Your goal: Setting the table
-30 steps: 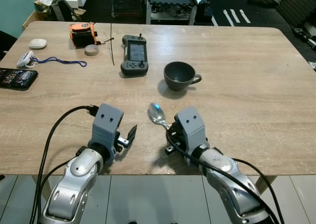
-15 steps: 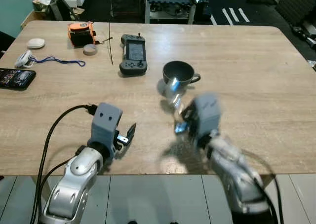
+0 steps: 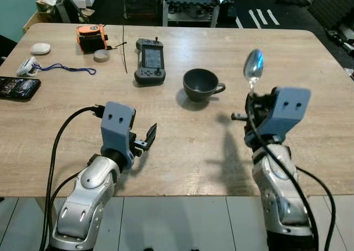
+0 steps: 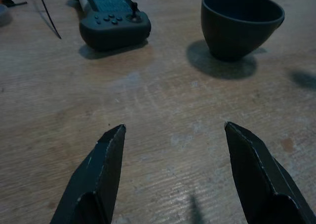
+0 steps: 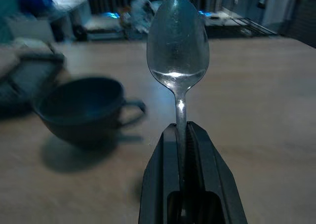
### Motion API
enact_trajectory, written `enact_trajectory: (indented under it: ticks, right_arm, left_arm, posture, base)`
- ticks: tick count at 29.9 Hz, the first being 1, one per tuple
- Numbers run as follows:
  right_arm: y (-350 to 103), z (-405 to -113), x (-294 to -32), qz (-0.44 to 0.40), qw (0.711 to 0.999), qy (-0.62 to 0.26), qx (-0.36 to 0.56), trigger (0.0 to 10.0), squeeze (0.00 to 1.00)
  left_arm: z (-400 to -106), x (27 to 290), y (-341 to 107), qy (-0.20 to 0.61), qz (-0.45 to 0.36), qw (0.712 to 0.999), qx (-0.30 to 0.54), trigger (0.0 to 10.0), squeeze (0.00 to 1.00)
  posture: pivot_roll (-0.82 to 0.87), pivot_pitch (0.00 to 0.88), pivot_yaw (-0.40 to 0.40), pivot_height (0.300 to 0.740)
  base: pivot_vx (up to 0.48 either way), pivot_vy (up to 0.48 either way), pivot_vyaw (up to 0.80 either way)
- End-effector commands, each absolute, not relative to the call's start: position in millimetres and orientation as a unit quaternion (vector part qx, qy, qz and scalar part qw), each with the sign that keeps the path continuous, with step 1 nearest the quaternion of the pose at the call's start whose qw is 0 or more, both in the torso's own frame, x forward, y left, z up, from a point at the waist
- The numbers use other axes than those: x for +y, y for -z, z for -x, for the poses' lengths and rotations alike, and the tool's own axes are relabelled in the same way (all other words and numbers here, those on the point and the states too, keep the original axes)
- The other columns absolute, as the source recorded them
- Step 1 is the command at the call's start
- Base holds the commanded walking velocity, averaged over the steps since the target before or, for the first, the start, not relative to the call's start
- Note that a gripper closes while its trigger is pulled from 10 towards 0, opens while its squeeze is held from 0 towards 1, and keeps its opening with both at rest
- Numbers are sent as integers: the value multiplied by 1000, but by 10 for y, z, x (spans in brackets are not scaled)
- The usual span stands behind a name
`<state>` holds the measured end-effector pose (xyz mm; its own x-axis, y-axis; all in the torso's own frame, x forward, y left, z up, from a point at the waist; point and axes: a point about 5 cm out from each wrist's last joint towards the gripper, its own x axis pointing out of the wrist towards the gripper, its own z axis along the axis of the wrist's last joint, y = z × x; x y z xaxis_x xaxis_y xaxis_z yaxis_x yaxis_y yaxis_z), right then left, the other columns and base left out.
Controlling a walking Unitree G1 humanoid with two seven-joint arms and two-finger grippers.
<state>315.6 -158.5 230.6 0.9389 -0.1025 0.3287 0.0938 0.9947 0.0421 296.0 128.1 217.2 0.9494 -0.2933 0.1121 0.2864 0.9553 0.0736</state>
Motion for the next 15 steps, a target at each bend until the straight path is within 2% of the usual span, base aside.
enact_trajectory:
  ticks: [1, 7, 15]
  right_arm:
    - [-2208, -3144, -1673, -17, 985, 68, -159, 10000, 0]
    - [-2191, -3127, -1672, -31, 985, 54, -162, 10000, 0]
    - [-2062, -3192, -1496, -31, 987, -2, -158, 10000, 0]
  left_arm:
    - [-2933, 1327, -2074, 140, -31, 989, -45, 10000, 0]
    - [-2881, 1389, -2063, 143, -67, 986, -52, 10000, 0]
    - [-2816, 1477, -2123, 127, -79, 987, -63, 10000, 0]
  posture:
    - [74, 189, 48, 740]
    - [70, 165, 62, 740]
    - [123, 135, 28, 740]
  base:
    - [0, 0, 0]
    - [0, 0, 0]
    - [0, 0, 0]
